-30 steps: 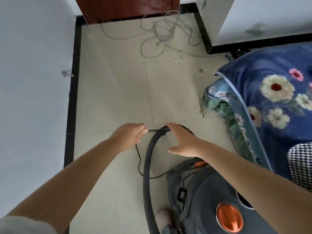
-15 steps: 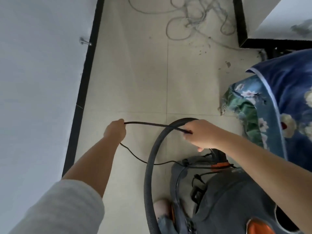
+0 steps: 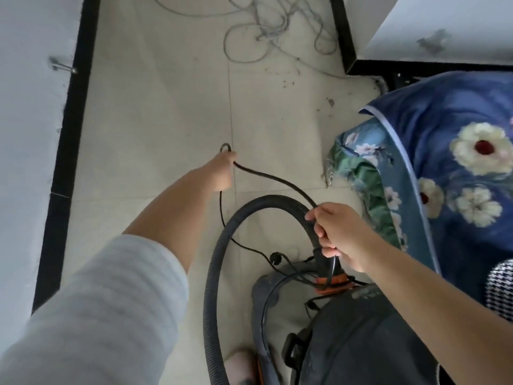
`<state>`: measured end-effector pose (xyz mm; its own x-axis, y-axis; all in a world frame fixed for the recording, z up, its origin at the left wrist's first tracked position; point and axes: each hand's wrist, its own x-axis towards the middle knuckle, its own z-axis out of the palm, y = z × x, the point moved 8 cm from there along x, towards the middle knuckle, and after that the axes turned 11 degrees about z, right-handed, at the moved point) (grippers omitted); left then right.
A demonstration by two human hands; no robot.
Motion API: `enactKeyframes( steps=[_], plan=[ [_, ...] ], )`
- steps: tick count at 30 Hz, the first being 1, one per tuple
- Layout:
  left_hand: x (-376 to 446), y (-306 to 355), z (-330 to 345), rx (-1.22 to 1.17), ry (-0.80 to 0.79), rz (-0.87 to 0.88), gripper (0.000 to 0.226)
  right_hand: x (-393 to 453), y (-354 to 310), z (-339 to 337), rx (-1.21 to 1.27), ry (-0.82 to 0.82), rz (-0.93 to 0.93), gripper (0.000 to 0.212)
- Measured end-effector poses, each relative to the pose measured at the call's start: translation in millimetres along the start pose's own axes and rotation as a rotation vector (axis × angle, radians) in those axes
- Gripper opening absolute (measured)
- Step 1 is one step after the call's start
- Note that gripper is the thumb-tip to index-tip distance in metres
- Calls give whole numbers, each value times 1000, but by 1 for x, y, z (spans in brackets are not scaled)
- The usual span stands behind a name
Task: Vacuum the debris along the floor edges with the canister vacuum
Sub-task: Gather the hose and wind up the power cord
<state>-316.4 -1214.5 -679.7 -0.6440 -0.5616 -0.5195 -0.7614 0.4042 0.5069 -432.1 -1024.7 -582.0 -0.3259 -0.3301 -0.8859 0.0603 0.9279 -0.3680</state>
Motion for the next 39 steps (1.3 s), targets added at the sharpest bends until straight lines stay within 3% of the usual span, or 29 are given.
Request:
enactKeyframes(
  steps=[3, 5, 8, 10, 12, 15, 16, 18, 19, 22, 26, 29, 32, 34, 36, 39],
  plan=[
    [24, 97, -6, -21, 9, 251, 30, -5, 11, -22, 137, -10, -29, 31],
    [28, 141, -9, -31, 86, 325, 28, -15, 12, -49, 362, -1, -105, 32],
    [21, 148, -11, -79, 193, 229, 31, -32, 21, -112, 573, 90, -208, 33],
    [12, 141, 4, -167, 121, 145, 24, -44, 36, -147, 648, 97, -247, 34],
    [-5, 151, 21, -356, 32, 63, 24, -55, 48, -163, 706, -27, -307, 30],
    [-34, 213, 52, -722, -175, -81, 54, -81, 71, -172, 605, -210, -382, 50],
    [-43, 239, 61, -821, -240, -113, 63, -89, 81, -176, 541, -218, -408, 48],
    [-61, 294, 77, -1025, -337, -165, 72, -107, 96, -181, 427, -226, -459, 20],
    [-70, 322, 84, -1138, -361, -185, 68, -116, 103, -186, 370, -218, -479, 12],
    [-86, 392, 93, -1441, -257, -207, 18, -138, 125, -202, 141, -193, -563, 15],
    [-97, 431, 73, -1300, -41, -137, 28, -146, 160, -252, -69, -13, -575, 17],
    [-122, 480, 32, -1182, -8, 90, 31, -159, 156, -295, -286, 247, -623, 19],
    [-152, 535, -19, -1128, 71, 282, 31, -190, 132, -348, -165, 446, -694, 20],
    [-170, 564, -52, -1005, 158, 345, 40, -208, 121, -370, -48, 407, -751, 22],
    [-188, 581, -74, -850, 257, 413, 42, -218, 117, -368, -142, 318, -771, 20],
    [-209, 584, -78, -601, 347, 450, 23, -218, 126, -355, -178, 248, -770, 18]
  ],
)
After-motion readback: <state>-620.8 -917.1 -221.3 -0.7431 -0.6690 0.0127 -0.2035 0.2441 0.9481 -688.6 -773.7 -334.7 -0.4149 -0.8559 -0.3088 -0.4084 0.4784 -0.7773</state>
